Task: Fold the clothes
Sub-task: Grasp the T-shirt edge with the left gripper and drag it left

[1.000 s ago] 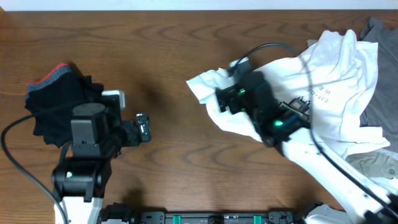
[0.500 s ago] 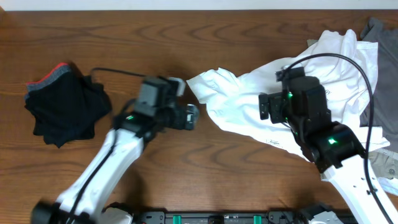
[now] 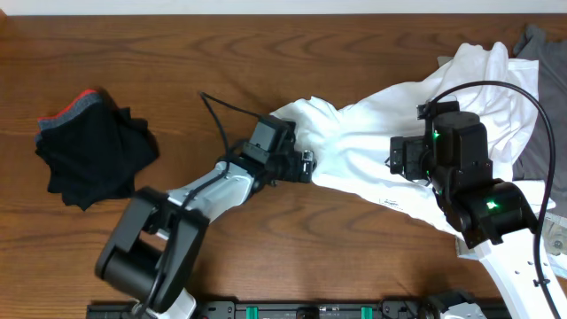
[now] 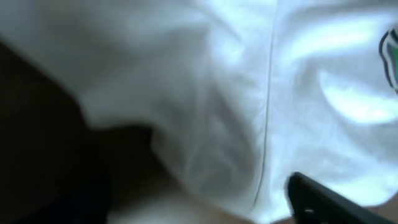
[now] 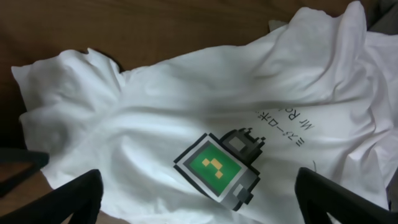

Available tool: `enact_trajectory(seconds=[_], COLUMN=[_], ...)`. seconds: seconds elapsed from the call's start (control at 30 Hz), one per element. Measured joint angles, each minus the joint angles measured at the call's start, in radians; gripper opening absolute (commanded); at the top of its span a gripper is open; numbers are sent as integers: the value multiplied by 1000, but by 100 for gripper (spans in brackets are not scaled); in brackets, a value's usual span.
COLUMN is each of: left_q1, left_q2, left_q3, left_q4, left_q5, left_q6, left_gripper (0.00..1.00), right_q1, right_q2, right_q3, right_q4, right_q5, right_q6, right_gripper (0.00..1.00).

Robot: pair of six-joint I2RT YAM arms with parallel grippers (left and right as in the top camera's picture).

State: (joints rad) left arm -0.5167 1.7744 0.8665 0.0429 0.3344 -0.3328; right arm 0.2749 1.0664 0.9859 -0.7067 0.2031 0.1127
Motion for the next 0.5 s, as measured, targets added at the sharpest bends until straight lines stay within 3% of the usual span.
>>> enact_trajectory(seconds=[0.13, 0.2, 0.27, 0.4, 0.5], left_q1=[-11, -12, -12, -12, -11], left_q2=[31, 38, 40, 40, 40], left_q3=[0, 0, 0, 0, 0], left_q4=[66, 85, 94, 96, 95], left_q5=[0, -1, -7, -19, -23], left_q6=[-13, -25, -27, -35, -33], left_gripper=[65, 52, 31, 6, 6], right_q1=[0, 0, 0, 0, 0], right_q2=[0, 0, 0, 0, 0], right_q3=[0, 0, 0, 0, 0], right_q4=[-11, -20, -29, -33, -36], right_q5=[0, 0, 0, 0, 0], right_q6=[2, 2, 5, 6, 7], right_gripper=[79, 73, 70, 67, 66])
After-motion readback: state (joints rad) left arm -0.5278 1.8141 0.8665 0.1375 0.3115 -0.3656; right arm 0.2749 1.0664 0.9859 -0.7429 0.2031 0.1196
